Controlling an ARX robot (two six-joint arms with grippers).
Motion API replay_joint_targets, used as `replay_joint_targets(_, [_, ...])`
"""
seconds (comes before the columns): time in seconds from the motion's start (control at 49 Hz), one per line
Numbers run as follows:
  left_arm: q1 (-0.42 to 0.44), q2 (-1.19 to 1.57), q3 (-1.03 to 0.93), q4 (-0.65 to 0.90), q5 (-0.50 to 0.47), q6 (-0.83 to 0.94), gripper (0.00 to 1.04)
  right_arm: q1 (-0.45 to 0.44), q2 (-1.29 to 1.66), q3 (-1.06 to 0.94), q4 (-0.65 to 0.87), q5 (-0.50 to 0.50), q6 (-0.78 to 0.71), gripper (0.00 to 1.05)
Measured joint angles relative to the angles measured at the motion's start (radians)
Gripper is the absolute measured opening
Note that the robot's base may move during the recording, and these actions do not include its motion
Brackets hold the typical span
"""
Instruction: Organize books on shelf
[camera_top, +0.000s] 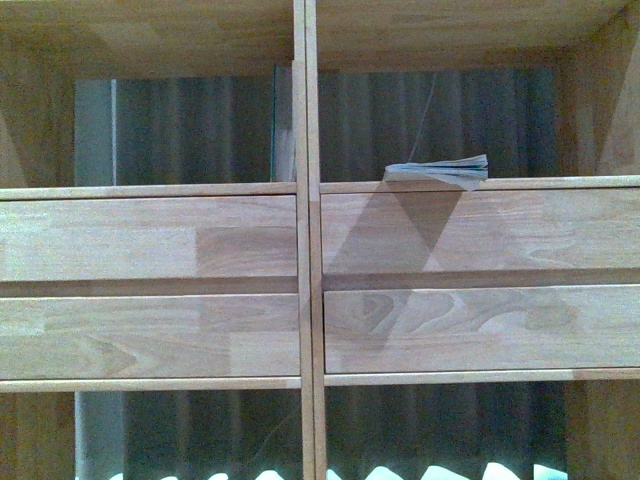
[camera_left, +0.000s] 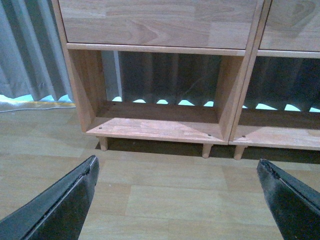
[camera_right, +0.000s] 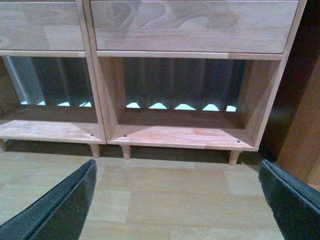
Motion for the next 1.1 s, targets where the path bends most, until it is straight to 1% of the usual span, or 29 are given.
replay_joint_targets(1.101, [0.0,0.001,0.0,0.0,0.001,0.0,0.97,0.0,0.001,0.0,0.0,0.0,0.0,0.98])
